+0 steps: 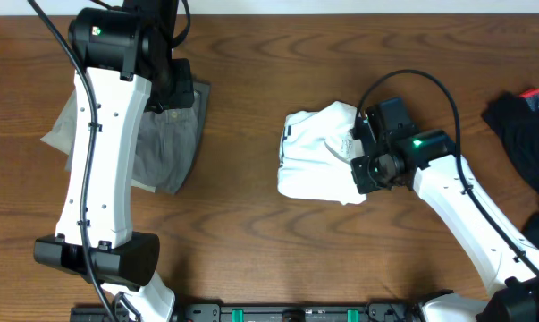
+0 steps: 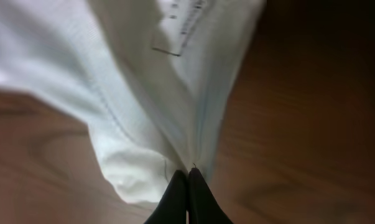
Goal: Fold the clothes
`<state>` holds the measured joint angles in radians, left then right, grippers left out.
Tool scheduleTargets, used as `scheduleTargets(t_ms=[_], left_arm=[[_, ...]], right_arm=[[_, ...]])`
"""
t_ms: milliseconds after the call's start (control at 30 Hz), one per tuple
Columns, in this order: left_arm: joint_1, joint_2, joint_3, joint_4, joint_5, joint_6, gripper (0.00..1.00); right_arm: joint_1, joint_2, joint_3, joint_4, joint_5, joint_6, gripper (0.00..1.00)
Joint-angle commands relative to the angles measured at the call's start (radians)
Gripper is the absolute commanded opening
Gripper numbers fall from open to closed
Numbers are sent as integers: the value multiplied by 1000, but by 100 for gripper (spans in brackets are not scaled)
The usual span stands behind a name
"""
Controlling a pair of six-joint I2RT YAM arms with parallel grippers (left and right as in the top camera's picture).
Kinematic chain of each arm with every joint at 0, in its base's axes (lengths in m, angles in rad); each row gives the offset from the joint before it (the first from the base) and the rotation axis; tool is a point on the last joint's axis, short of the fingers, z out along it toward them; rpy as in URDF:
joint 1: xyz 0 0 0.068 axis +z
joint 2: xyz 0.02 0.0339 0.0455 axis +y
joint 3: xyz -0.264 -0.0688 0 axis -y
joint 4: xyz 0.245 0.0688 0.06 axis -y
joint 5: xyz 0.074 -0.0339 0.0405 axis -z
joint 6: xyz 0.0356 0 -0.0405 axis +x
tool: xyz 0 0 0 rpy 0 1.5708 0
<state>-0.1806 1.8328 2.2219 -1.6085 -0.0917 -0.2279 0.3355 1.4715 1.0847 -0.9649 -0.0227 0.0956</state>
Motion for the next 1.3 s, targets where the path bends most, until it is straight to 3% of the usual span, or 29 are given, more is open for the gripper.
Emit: scheduleTargets(t_ms=[0,233,400,500,633,900,1100,1267], left_arm=[[1,-6,14,-26,2,18,47],[-10,-6,3,-28,245,132,48],[-64,-7,-31,-40,308,142,48],[-120,-7,-71,-38,313,141,47],[-214,-7,-157,1,312,125,47],[-328,-7,-460,245,323,-20,47],[-396,-8,-712,515,528,-90,52],[-459,-8,-797,632,533,-146,56]], right_arm=[[-16,6,-2,-10,109,76,1],[-17,6,-3,-5,127,118,1],[-29,7,-45,21,153,223,1],[-41,8,-102,72,3,153,1],[-46,8,-159,72,-19,162,1],[-88,8,-201,61,-2,270,8],[-126,8,-201,117,-31,240,3],[-126,8,-201,177,-246,43,25]])
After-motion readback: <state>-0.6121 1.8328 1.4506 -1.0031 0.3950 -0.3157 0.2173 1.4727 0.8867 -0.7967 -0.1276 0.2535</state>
